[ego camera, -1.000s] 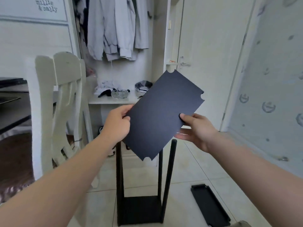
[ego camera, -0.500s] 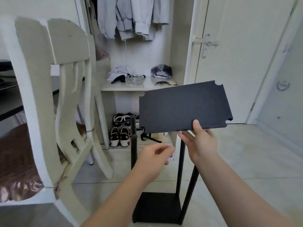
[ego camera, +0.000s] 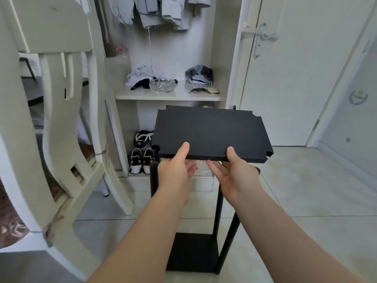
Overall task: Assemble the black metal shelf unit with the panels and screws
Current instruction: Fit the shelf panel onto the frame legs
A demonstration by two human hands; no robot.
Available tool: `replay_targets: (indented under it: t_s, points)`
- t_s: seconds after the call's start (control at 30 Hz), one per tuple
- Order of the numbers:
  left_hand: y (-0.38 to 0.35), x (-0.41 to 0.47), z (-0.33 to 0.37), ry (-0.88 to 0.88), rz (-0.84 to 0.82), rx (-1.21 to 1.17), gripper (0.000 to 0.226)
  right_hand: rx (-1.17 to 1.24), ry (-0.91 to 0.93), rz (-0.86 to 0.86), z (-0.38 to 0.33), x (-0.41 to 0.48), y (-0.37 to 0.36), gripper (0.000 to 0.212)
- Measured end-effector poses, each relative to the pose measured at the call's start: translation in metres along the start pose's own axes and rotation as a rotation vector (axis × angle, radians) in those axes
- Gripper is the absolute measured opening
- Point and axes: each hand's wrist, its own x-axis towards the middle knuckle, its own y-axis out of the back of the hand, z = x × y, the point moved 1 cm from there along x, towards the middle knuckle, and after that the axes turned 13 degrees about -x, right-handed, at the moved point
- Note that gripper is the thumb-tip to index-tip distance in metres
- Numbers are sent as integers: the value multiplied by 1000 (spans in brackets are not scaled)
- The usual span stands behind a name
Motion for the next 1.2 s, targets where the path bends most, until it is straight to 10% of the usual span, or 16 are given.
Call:
replay_targets:
  t_s: [1.2]
  points:
    - [19, 12, -21, 140, 104, -227, 31, -289, -102, 53, 8, 10, 20, 28]
